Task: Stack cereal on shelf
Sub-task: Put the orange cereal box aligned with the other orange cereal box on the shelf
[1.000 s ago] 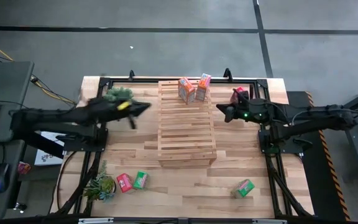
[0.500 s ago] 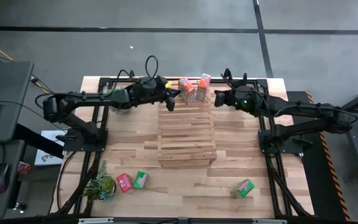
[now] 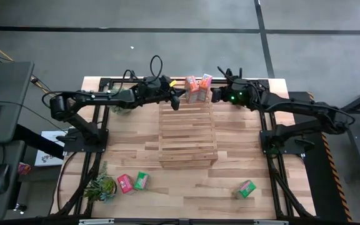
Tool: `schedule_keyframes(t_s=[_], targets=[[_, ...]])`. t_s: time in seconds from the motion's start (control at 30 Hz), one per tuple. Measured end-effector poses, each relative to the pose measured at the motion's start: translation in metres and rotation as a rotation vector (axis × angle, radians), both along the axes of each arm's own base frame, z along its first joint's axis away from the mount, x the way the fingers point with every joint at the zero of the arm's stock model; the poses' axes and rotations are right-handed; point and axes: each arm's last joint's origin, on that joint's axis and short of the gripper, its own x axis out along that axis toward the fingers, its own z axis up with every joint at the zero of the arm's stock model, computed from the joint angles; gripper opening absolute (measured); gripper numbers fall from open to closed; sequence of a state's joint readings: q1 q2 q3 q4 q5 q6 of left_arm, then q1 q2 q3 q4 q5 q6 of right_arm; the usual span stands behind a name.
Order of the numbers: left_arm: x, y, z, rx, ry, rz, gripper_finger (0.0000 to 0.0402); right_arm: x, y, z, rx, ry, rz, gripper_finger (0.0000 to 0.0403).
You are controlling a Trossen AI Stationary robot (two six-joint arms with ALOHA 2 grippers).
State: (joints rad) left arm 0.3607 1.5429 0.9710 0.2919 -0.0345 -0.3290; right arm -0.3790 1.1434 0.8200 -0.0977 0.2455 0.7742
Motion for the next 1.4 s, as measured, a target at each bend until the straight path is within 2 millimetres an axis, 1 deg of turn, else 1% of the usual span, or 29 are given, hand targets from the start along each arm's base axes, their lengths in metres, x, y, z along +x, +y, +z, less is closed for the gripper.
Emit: schedule_keyframes(t_s=[0.27, 0.37, 0.53, 0.77, 0.97, 1.1, 1.2, 1.33, 1.4], targets=[[-0.005, 0.004, 0.007, 0.036, -0.008, 0.02, 0.0, 0.014, -0.005, -0.006, -0.006, -0.038, 0.063, 0.0], [-0.006, 0.007, 0.006, 0.033, -0.001, 0.032, 0.0, 0.018, -0.005, -0.006, -0.019, -0.047, 0.087, 0.0], [-0.007, 0.009, 0.006, 0.033, -0.002, 0.037, 0.0, 0.018, -0.005, -0.007, -0.028, -0.038, 0.127, 0.0], [-0.006, 0.005, 0.004, 0.025, 0.013, 0.025, 0.0, 0.019, -0.003, -0.007, -0.051, -0.021, 0.205, 0.0], [-0.007, 0.005, 0.0, 0.011, 0.057, 0.032, 0.0, 0.018, -0.005, -0.007, -0.052, -0.011, 0.211, 0.0], [-0.011, 0.005, -0.003, 0.008, 0.111, 0.06, 0.0, 0.015, -0.011, -0.008, -0.035, -0.004, 0.199, 0.0], [-0.012, 0.004, 0.003, 0.062, 0.107, 0.041, 0.0, 0.013, -0.016, -0.003, -0.012, -0.003, 0.218, 0.0], [-0.013, 0.003, 0.009, 0.088, 0.072, -0.041, 0.0, 0.011, -0.021, 0.012, -0.015, 0.036, 0.233, 0.0], [-0.013, 0.002, 0.009, 0.076, 0.068, -0.06, 0.0, 0.01, -0.022, 0.02, -0.013, 0.052, 0.244, 0.0]])
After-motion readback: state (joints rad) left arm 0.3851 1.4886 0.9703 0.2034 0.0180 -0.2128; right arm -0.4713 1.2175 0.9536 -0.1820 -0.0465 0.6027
